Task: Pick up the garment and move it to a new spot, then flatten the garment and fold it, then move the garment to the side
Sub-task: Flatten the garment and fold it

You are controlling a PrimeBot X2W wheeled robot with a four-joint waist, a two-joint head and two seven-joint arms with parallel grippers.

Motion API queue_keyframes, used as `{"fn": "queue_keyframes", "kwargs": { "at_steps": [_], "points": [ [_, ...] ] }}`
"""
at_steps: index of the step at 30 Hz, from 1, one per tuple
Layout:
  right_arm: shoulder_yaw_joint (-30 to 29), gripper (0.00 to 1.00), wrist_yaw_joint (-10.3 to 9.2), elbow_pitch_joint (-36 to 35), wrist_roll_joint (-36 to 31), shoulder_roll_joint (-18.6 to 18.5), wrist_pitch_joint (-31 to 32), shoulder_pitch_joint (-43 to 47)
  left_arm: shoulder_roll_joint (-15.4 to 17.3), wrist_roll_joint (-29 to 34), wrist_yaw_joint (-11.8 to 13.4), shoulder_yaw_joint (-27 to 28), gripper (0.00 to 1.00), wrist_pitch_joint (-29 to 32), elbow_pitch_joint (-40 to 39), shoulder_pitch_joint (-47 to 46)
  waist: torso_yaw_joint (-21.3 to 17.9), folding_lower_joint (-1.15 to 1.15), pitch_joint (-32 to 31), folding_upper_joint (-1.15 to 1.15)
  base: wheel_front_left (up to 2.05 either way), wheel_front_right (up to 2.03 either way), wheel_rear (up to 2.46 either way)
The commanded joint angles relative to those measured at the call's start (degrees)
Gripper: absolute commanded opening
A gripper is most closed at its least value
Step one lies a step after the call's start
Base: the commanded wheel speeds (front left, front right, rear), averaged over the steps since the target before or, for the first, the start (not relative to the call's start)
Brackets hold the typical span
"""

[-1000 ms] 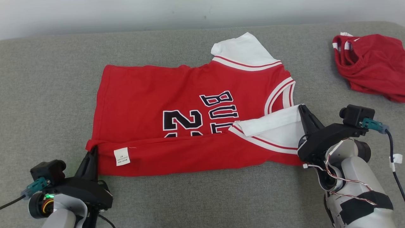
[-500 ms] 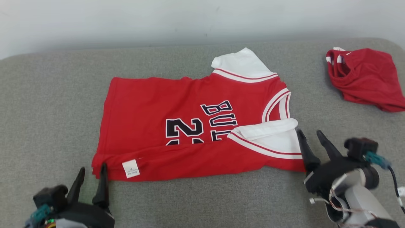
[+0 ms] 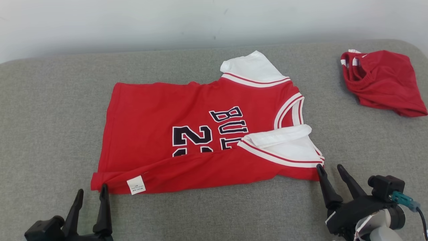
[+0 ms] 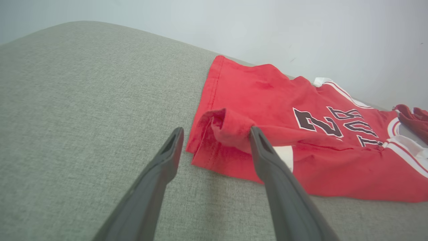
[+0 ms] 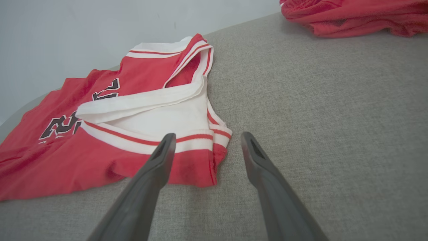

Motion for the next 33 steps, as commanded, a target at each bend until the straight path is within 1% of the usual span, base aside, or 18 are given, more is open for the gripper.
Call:
{"fn": "queue_keyframes", "kwargs": {
  "at_steps": [1,5,9,13,21,25,27,29,33],
  "points": [
    [-0.55,1.00,-0.14,-0.61,-0.60,0.55,0.17,1.12,-0.06,0.89,0.38,0.33,1.00,-0.24,-1.34,1.48,0.07,0.00,-0.19,-0.01,0.00,0.00,0.00],
    [-2.05,1.00,-0.14,-1.76,-1.29,1.18,0.67,2.39,-0.81,1.76,0.65,1.02,1.00,-0.26,-4.42,2.73,0.25,0.00,-0.62,-0.01,0.00,0.00,0.00],
    [-3.04,1.00,-0.14,-2.50,-2.05,1.70,1.23,3.32,-0.86,2.74,0.80,1.08,1.00,-0.23,-4.50,2.08,0.59,0.00,-1.04,-0.01,0.00,0.00,0.00],
    [-3.39,1.00,-0.14,-3.08,-2.61,2.33,1.93,3.27,-0.77,2.58,-0.01,0.91,1.00,0.23,-0.81,-1.73,0.73,0.00,-1.07,-0.01,0.00,0.00,0.00],
    [-2.15,1.00,-0.14,-4.08,-3.82,3.28,2.80,0.85,1.83,4.27,-2.25,-0.71,1.00,2.78,9.97,-12.06,-1.05,0.00,0.82,-0.01,0.00,0.00,0.00],
    [-2.49,1.00,-0.14,-3.68,-4.19,3.57,2.40,0.68,2.52,3.78,-3.56,-1.73,1.00,4.71,14.00,-16.59,-1.49,0.00,1.55,-0.01,0.00,0.00,0.00],
    [-2.51,1.00,-0.14,-3.45,-4.40,3.79,2.45,0.29,2.98,2.81,-4.46,-2.22,1.00,6.83,15.89,-18.61,-1.67,0.00,1.83,-0.01,0.00,0.00,0.00],
    [-2.20,1.00,-0.14,-3.32,-4.58,3.98,2.63,-0.48,4.18,2.53,-5.07,-2.83,1.00,9.17,17.69,-20.87,-2.10,0.00,2.25,-0.01,0.00,0.00,0.00],
    [-1.23,1.00,-0.14,-2.77,-4.54,4.53,2.40,-2.26,5.37,-1.28,-6.12,-2.89,1.00,13.79,19.91,-24.60,-3.13,0.00,3.00,-0.01,0.00,0.00,0.00]
  ]
}}
